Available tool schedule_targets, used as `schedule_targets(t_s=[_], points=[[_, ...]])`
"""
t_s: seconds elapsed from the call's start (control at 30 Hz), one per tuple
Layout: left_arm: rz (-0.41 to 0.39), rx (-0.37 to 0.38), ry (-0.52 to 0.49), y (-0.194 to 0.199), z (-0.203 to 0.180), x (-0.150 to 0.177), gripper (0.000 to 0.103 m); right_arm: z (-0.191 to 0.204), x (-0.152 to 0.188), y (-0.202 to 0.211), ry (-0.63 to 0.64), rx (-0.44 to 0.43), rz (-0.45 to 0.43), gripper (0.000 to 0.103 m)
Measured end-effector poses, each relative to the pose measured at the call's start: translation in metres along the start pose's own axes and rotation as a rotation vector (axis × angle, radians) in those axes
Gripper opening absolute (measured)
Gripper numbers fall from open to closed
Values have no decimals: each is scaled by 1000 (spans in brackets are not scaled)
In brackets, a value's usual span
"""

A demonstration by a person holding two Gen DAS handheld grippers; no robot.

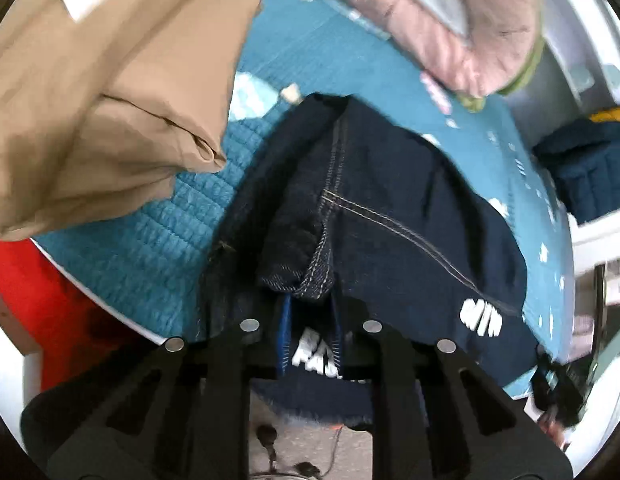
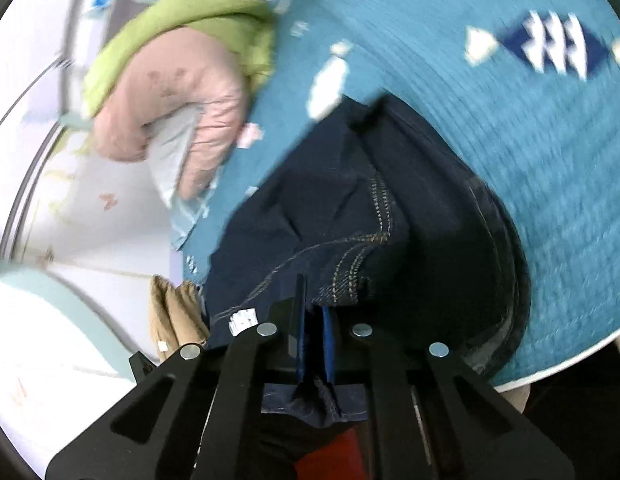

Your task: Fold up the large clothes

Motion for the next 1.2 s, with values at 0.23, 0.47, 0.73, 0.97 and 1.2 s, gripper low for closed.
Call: schedule_targets(t_s=[0.23,0.47,0.73,0.97,1.2], points=[[99,-72,-12,-30,13,40,16,-49,12,-12,-61,224,76,6],[97,-103,-3,-22,6,39,21,-35,15,-13,-25,320,75,14],[-81,-124,-130,43,-29,30,72,9,-3,44,126,339,-111,31],[-42,-89,-291,-1,-84,5,77,16,7,-59,274,392,159,16],[-26,-163,-311,-30,-90,-39,77,-38,16,-67,108,462,210,0]])
Point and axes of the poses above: each gripper's, at about its wrist camera, not at the fingertips, and y roughly against the way its jaws point, z to its left, x to its underside, the point moved 3 cm from there along -y, roughly the way its jaws point, and after that the axes turned 5 degrees about z, right-handed, at the moved point
